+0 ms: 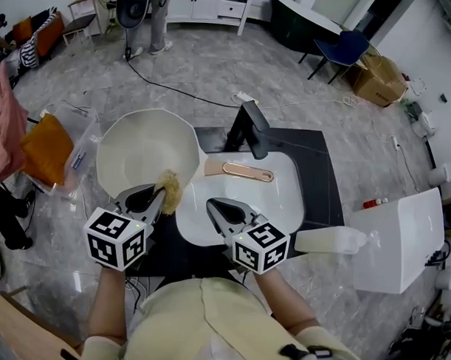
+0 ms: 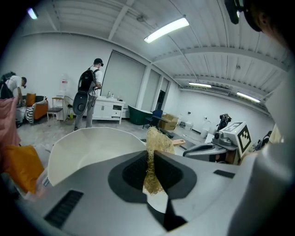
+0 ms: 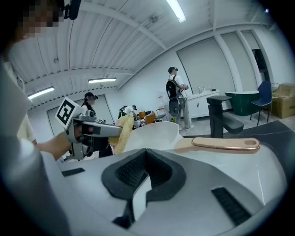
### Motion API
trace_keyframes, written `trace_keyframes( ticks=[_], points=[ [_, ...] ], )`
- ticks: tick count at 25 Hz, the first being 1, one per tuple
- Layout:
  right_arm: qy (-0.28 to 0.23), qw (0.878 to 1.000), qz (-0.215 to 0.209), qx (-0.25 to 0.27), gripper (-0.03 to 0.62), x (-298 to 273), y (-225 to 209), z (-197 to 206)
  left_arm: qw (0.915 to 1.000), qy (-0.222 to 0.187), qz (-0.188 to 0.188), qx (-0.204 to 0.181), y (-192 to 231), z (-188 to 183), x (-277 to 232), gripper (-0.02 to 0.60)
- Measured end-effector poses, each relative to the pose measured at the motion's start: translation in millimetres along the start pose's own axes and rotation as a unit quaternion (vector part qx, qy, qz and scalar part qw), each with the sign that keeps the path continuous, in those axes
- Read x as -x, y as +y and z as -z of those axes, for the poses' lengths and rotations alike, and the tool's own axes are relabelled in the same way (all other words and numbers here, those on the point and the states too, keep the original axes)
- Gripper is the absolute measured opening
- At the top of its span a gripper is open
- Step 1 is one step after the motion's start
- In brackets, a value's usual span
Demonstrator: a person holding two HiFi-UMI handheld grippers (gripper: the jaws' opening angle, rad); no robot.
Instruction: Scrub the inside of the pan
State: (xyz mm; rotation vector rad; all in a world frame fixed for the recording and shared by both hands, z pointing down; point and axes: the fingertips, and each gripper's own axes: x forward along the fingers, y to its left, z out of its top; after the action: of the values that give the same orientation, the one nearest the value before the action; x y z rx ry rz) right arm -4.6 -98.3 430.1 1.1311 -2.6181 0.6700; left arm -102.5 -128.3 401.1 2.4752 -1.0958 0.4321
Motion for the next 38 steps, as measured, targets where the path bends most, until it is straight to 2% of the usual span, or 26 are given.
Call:
trace_keyframes(
  ticks=[6, 14, 27, 38],
  points=[
    [-0.015, 1.0, 0.0, 0.003, 0.015, 1, 1, -5, 0.9981, -0.024, -0.02, 0.054, 9, 12, 10, 0.038],
    [-0.013, 1.0, 0.003, -0.003, 0.015, -3, -2, -7, 0.9958, -0.047, -0.024, 0.074, 12, 19, 16, 0.038],
    [-0.017, 1.0, 0.003, -0.004, 0.015, -7, -5, -11, 0.9982, -0.025, -0.046, 0.03, 13, 25, 13, 0.038],
    [-0.008, 1.0, -0.001, 0.003, 0.015, -10, -8, -9, 0.9976, -0.03, -0.053, 0.034, 19, 26, 17, 0.038]
  ],
)
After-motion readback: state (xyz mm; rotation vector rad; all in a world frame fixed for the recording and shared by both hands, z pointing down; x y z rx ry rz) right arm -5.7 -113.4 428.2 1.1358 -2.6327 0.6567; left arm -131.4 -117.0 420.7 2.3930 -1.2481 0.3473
